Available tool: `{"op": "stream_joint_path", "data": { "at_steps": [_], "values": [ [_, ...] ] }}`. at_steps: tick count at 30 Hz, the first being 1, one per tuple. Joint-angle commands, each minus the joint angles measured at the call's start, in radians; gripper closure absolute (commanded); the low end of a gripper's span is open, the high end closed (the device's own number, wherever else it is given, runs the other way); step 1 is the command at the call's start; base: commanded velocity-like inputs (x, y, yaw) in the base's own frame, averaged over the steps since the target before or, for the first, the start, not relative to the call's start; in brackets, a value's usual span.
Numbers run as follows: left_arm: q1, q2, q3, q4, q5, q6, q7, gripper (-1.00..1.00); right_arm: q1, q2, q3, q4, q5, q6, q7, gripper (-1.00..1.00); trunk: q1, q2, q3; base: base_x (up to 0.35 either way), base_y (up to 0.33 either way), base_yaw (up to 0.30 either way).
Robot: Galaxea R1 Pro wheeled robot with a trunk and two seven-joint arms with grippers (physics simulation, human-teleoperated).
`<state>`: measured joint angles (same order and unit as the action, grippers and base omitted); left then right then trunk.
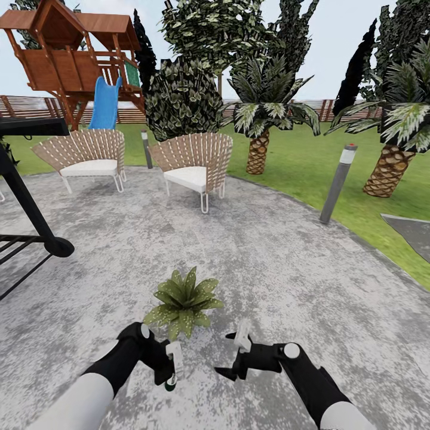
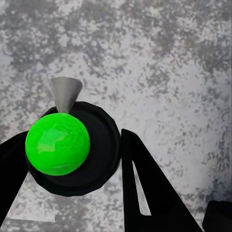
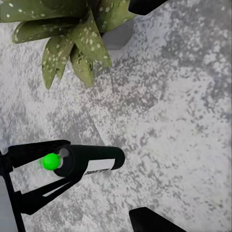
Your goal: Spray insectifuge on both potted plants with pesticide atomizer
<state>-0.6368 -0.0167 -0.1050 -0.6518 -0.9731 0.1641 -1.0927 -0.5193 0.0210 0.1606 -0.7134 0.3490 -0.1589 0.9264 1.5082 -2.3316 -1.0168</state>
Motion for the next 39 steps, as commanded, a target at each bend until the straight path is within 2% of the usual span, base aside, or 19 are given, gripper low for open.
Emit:
{"op": "stream_joint_path", "data": {
  "at_steps": [1,5,6,9,14,16,19,23,26,28,39],
  "values": [
    [0.000,-0.002,-0.001,-0.002,0.000,0.010,-0.005,1.00,-0.001,0.001,0.002,-0.004,0.011,-0.005,0.002,-1.00,0.000,0.000,-0.001,0.000,0.000,0.000],
    [0.000,-0.015,-0.001,-0.002,-0.001,-0.025,-0.004,1.00,-0.001,0.002,0.027,-0.011,0.010,0.009,0.004,-1.00,0.000,0.000,-0.001,0.000,0.000,0.000],
    [-0.001,-0.017,-0.001,-0.002,-0.001,-0.033,-0.004,1.00,-0.001,0.002,0.029,-0.012,0.010,0.018,0.004,1.00,0.000,0.000,-0.001,0.000,0.000,0.000],
    [-0.002,-0.028,-0.002,-0.002,-0.002,-0.045,-0.004,1.00,-0.001,0.002,0.032,-0.032,0.011,0.108,0.005,1.00,0.000,0.000,-0.001,0.000,0.000,0.000],
    [-0.003,-0.035,-0.002,-0.002,-0.003,-0.046,-0.004,1.00,-0.001,0.002,0.034,-0.138,0.011,0.293,0.005,1.00,0.000,0.000,-0.001,0.000,0.000,0.000],
    [-0.003,-0.036,-0.002,-0.002,-0.004,-0.046,-0.004,1.00,-0.001,0.002,0.045,-0.160,0.011,0.335,0.005,1.00,0.000,0.000,-0.001,0.000,0.000,0.000],
    [-0.005,-0.037,-0.002,-0.002,-0.004,-0.045,-0.004,1.00,-0.001,0.002,0.062,-0.171,0.011,0.354,0.003,1.00,0.000,0.000,-0.001,0.000,0.000,0.000],
    [-0.007,-0.045,-0.009,-0.002,-0.005,-0.040,-0.004,1.00,-0.001,0.002,0.066,-0.173,0.011,0.360,0.002,1.00,0.000,0.000,-0.001,0.000,0.000,0.000],
    [-0.009,-0.063,-0.054,-0.002,-0.007,-0.034,-0.002,1.00,-0.002,0.013,0.066,-0.173,0.011,0.373,0.002,1.00,0.000,0.000,-0.001,0.000,0.000,0.000],
    [-0.009,-0.070,-0.062,-0.002,-0.007,-0.033,-0.002,1.00,-0.002,0.019,0.066,-0.173,0.011,0.386,0.002,1.00,0.000,0.000,-0.001,0.000,0.000,0.000],
    [-0.011,-0.097,-0.067,-0.002,-0.004,-0.030,-0.005,1.00,-0.001,0.022,0.066,-0.173,0.011,0.392,0.002,1.00,0.000,0.000,-0.001,0.000,0.000,0.000]
  ]
}}
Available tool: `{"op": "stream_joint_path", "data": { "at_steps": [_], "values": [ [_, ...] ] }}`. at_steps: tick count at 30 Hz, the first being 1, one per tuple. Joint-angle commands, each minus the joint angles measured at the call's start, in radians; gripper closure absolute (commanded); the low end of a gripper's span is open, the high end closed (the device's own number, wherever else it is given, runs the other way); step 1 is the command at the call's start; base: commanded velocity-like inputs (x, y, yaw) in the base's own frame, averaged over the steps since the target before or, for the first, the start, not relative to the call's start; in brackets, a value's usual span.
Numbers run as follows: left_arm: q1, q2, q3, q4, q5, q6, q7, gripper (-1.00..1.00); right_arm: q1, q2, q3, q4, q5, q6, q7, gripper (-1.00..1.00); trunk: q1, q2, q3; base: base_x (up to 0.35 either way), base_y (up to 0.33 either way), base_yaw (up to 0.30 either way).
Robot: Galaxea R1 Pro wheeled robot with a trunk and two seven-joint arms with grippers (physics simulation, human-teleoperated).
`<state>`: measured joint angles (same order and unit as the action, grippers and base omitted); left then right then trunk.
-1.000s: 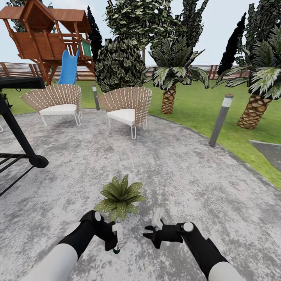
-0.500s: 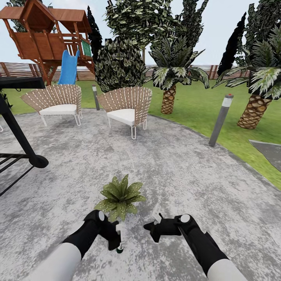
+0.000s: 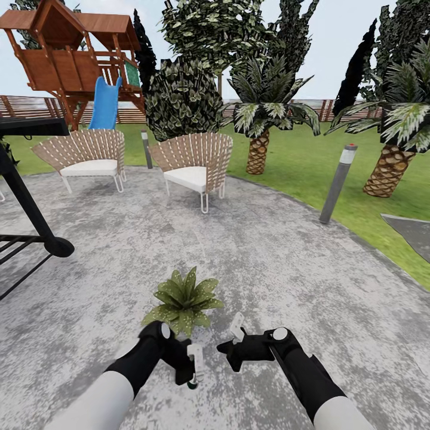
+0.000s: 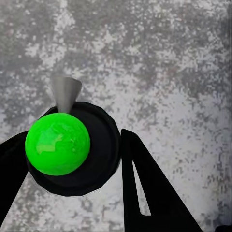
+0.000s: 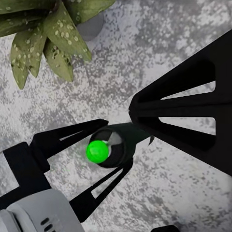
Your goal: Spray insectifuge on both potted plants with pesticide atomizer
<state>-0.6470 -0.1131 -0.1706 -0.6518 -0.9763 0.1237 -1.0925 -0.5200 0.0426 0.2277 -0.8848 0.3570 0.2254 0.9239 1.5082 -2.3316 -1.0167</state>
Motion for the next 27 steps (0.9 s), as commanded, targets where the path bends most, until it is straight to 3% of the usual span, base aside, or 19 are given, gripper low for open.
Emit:
{"op": "stream_joint_path", "data": {
  "at_steps": [1,27],
  "values": [
    [0.000,-0.003,-0.001,-0.002,0.000,0.011,-0.006,1.00,0.000,0.000,-0.001,-0.002,0.003,0.008,0.004,1.00,0.000,0.000,-0.001,0.000,0.000,0.000],
    [-0.016,-0.023,0.003,-0.002,0.013,0.008,0.003,1.00,0.000,0.000,-0.001,-0.002,0.002,0.008,0.005,1.00,0.000,0.000,-0.001,0.000,0.000,0.000]
  ]
}}
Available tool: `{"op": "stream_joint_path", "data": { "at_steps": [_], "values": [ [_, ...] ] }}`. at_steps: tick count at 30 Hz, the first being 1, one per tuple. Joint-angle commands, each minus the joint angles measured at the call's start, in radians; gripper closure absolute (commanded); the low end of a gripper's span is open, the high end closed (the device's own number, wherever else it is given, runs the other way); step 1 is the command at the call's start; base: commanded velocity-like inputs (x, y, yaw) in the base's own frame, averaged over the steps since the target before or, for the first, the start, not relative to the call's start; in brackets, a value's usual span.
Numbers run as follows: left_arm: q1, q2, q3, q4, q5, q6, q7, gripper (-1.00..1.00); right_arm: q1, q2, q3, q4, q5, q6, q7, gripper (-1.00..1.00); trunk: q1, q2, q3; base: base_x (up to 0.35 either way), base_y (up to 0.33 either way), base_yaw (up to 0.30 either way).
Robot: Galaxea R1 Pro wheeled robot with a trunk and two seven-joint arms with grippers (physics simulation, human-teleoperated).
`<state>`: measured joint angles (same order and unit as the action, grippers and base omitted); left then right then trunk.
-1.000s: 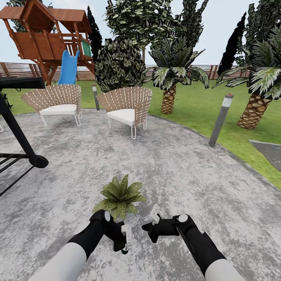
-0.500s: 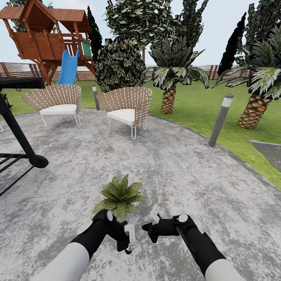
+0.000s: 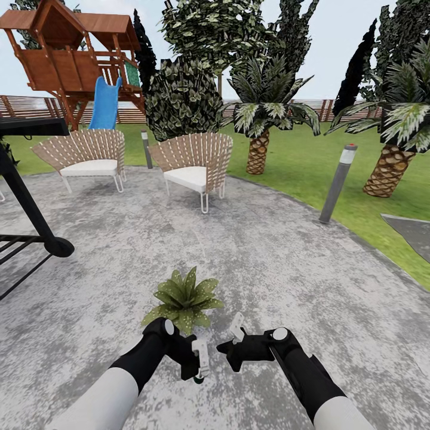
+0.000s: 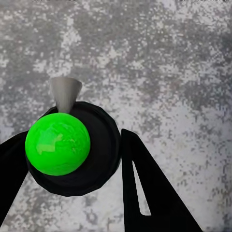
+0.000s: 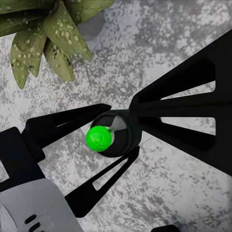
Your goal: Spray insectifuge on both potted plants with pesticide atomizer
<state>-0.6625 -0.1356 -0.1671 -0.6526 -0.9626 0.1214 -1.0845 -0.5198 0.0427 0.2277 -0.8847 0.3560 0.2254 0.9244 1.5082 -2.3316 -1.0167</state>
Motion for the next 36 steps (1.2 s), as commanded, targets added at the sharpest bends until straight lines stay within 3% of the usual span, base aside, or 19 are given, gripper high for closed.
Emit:
{"op": "stream_joint_path", "data": {
  "at_steps": [1,11,17,36],
  "values": [
    [0.000,0.000,-0.001,-0.001,-0.001,0.011,-0.005,1.00,-0.001,0.000,-0.001,-0.002,0.003,0.008,0.004,1.00,0.000,0.000,-0.001,0.000,0.000,0.000],
    [0.000,-0.009,0.001,-0.001,0.004,0.010,-0.002,1.00,-0.001,0.002,-0.001,-0.002,0.003,0.008,0.004,1.00,0.000,0.000,-0.001,0.000,0.000,0.000],
    [0.000,-0.010,0.002,0.002,0.004,0.009,0.035,1.00,-0.001,0.002,0.000,-0.002,0.003,0.008,0.005,1.00,0.000,0.000,-0.001,0.000,0.000,0.000],
    [0.001,-0.023,0.004,0.004,0.005,0.009,0.038,1.00,-0.001,0.003,0.000,-0.002,0.003,0.008,0.004,1.00,0.000,0.000,-0.001,0.000,0.000,0.000]
  ]
}}
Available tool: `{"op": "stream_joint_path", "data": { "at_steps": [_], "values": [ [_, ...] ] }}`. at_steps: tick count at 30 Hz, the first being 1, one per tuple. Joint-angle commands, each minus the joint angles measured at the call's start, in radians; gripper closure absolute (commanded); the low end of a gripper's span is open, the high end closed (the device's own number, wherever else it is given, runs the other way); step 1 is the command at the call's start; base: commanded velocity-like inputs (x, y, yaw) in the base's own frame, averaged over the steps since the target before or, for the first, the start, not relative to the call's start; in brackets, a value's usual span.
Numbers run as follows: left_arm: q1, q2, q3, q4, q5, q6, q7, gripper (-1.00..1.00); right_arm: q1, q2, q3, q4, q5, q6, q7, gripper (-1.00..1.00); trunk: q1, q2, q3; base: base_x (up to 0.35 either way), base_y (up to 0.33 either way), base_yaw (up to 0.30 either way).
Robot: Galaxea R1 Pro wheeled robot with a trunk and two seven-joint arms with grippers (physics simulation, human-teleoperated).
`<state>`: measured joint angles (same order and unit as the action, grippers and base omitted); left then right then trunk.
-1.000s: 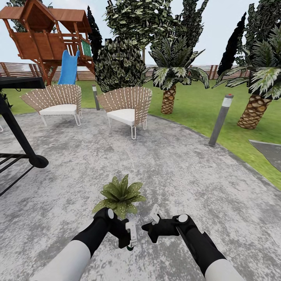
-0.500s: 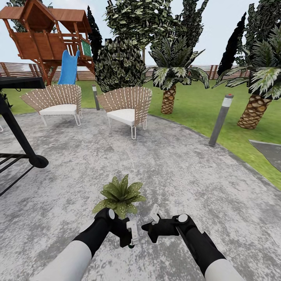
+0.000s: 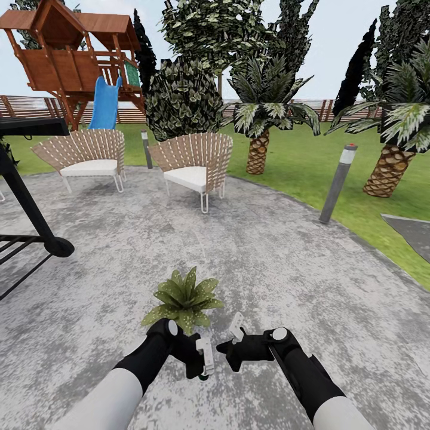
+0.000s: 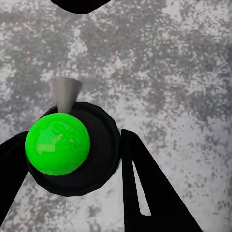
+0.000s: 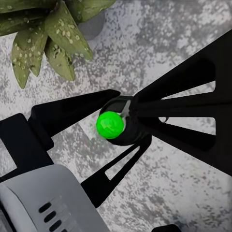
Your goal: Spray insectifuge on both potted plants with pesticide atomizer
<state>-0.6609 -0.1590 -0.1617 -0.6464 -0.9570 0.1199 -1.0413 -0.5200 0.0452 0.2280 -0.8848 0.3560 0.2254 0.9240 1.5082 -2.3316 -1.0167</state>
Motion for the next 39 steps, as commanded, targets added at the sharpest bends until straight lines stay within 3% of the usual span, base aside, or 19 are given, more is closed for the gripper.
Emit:
{"op": "stream_joint_path", "data": {
  "at_steps": [1,17,24,35,39],
  "values": [
    [0.000,-0.001,-0.001,-0.001,0.002,0.011,-0.005,1.00,0.000,0.001,-0.001,-0.002,0.003,0.008,0.004,1.00,0.000,0.000,-0.001,0.000,0.000,0.000],
    [0.000,-0.008,-0.001,0.004,0.021,0.002,-0.007,1.00,0.000,0.001,-0.001,-0.002,0.003,0.008,0.004,1.00,0.000,0.000,-0.001,0.000,0.000,0.000],
    [0.000,-0.008,-0.004,0.005,0.075,0.000,-0.012,1.00,-0.001,0.001,-0.001,-0.002,0.003,0.008,0.004,1.00,0.000,0.000,-0.001,0.000,0.000,0.000],
    [0.000,-0.009,-0.004,0.005,0.078,0.000,-0.013,1.00,-0.001,0.001,-0.001,-0.002,0.003,0.008,0.004,1.00,0.000,0.000,-0.001,0.000,0.000,0.000],
    [0.002,0.001,-0.008,0.015,0.072,-0.002,-0.010,1.00,-0.001,0.001,-0.001,-0.002,0.003,0.008,0.004,1.00,0.000,0.000,-0.001,0.000,0.000,0.000]
  ]
}}
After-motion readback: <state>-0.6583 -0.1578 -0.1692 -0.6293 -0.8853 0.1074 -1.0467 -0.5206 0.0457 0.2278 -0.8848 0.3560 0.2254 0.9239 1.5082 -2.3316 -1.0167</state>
